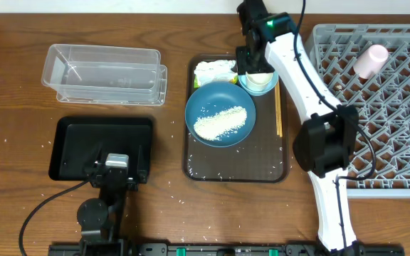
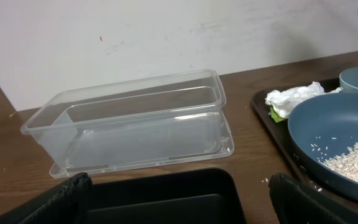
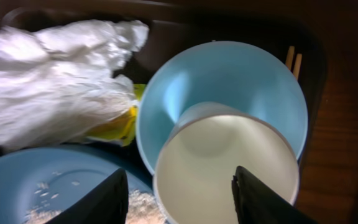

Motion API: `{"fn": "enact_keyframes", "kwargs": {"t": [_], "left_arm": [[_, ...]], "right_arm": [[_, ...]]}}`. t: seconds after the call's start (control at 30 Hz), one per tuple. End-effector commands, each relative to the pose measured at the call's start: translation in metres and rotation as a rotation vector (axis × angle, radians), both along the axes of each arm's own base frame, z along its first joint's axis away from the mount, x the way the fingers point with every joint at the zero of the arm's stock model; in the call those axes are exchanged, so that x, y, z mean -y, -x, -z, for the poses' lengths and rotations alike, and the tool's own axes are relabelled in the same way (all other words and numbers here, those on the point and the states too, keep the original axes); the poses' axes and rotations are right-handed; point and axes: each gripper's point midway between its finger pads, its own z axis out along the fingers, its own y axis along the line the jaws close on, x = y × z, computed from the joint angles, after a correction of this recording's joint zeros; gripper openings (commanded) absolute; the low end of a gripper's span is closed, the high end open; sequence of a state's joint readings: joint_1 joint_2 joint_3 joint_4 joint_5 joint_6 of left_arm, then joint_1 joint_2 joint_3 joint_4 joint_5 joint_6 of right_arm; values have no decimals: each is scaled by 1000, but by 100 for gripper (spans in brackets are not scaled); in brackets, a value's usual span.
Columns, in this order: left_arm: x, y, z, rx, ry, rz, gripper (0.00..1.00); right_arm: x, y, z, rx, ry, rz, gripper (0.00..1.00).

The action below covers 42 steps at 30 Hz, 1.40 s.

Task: Sort waste into correct bins and load items into the dishwasher rack
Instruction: 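Move the right gripper to the cream cup and grasp it, then carry the cream cup to the rack and release it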

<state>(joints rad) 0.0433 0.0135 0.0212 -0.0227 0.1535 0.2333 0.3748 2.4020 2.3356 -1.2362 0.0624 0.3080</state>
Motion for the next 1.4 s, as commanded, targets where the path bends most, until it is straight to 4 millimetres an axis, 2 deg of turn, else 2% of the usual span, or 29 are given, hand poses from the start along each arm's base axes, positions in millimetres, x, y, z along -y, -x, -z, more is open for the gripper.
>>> {"fn": "enact_keyframes", "kwargs": {"t": [0.0,0.2,0.4,0.57,0.7,0.9,1.0,1.1,1.23,1.37], "left_arm": [[2,1,16,-49,2,13,93],[2,1,16,-49,2,13,93],[2,1,16,-49,2,13,93],[2,1,16,-49,2,13,93],[2,1,16,-49,2,13,93],[2,1,16,-49,2,13,93],[2,1,16,-49,2,13,93],[2,1,16,-49,2,13,93],[2,1,16,-49,2,13,93],[2,1,16,-49,2,13,93]], "right_arm": [[4,-5,5,10,24,29,45],[-3,-4,21,-8,29,22,36],[-7,-3,23,-4,42,15,27],[-6,0,27,-19,49,15,26],[-4,3,36,-36,51,32,22],[-6,4,30,-32,40,30,6],[-6,2,19,-22,36,31,2],[-4,-1,1,-2,27,36,1],[6,-6,-38,43,13,41,1],[30,-11,-91,116,-29,19,1]]}}
